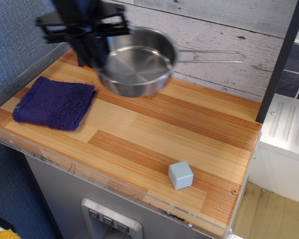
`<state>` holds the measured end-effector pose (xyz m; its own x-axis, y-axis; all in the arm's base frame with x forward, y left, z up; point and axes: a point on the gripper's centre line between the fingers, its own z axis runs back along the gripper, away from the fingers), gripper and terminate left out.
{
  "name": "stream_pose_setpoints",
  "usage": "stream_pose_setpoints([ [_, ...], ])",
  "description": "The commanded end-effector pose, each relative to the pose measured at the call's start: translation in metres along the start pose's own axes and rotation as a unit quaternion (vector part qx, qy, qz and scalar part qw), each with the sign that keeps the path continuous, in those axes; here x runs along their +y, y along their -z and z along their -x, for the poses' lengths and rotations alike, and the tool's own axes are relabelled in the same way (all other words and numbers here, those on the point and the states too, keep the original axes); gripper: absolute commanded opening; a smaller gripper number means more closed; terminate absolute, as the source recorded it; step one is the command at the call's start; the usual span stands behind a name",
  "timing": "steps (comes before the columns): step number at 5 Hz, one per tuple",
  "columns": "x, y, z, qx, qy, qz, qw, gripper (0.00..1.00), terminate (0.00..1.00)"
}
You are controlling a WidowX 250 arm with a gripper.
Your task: Put the pan on the towel
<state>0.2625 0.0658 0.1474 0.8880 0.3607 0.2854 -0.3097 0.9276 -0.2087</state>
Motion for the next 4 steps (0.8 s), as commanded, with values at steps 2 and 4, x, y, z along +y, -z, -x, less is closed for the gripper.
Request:
stream_pose_setpoints([
  [2,0.078,0.008,-0.042,-0.026,-0.042,-0.031,0.9983,0.00,0.00],
  [4,0.130,0.029,-0.051,-0.002,-0.083,-0.068,0.9943,0.00,0.00],
])
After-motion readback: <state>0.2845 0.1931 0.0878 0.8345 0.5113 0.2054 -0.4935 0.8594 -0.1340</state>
